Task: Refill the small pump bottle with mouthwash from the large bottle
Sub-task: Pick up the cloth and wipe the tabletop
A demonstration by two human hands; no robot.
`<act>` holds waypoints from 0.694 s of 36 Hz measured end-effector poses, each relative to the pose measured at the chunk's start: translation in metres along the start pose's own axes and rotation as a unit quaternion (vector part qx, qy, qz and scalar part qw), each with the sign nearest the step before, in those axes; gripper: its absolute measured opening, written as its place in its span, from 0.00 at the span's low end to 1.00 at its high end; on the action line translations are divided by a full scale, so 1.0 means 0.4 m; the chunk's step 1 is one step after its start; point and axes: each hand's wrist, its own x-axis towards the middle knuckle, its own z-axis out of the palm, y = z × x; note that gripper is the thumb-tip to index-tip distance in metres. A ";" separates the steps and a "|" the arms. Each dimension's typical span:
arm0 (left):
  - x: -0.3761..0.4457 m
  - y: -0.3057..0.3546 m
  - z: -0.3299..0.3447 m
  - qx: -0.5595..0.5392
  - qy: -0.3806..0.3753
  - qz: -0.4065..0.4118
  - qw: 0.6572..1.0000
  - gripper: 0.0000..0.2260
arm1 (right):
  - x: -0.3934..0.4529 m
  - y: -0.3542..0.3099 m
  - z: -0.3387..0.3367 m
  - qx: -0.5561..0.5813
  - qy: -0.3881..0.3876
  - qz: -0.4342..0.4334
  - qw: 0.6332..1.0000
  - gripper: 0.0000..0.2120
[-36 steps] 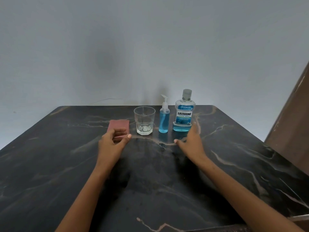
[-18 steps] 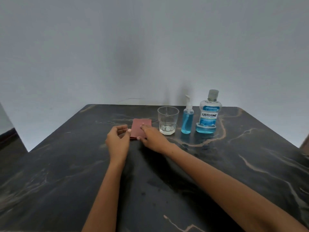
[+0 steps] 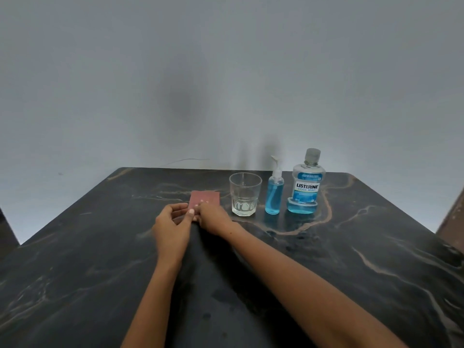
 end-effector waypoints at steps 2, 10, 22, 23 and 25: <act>-0.003 0.002 -0.001 0.003 -0.002 -0.008 1.000 0.07 | -0.003 0.000 0.008 0.043 0.030 0.016 0.998 0.10; -0.007 0.006 -0.004 0.013 0.003 -0.033 0.999 0.05 | -0.035 -0.009 -0.016 0.233 0.161 0.010 0.959 0.09; -0.046 0.102 -0.047 0.110 -0.153 -0.004 0.982 0.11 | -0.366 0.083 -0.252 0.629 0.098 0.123 0.761 0.10; -0.059 0.111 -0.059 0.130 -0.177 0.016 0.976 0.11 | -0.406 0.103 -0.267 0.606 0.118 0.126 0.776 0.11; -0.096 0.123 -0.081 0.166 -0.213 0.058 0.961 0.12 | -0.483 0.145 -0.288 0.518 0.184 0.117 0.827 0.10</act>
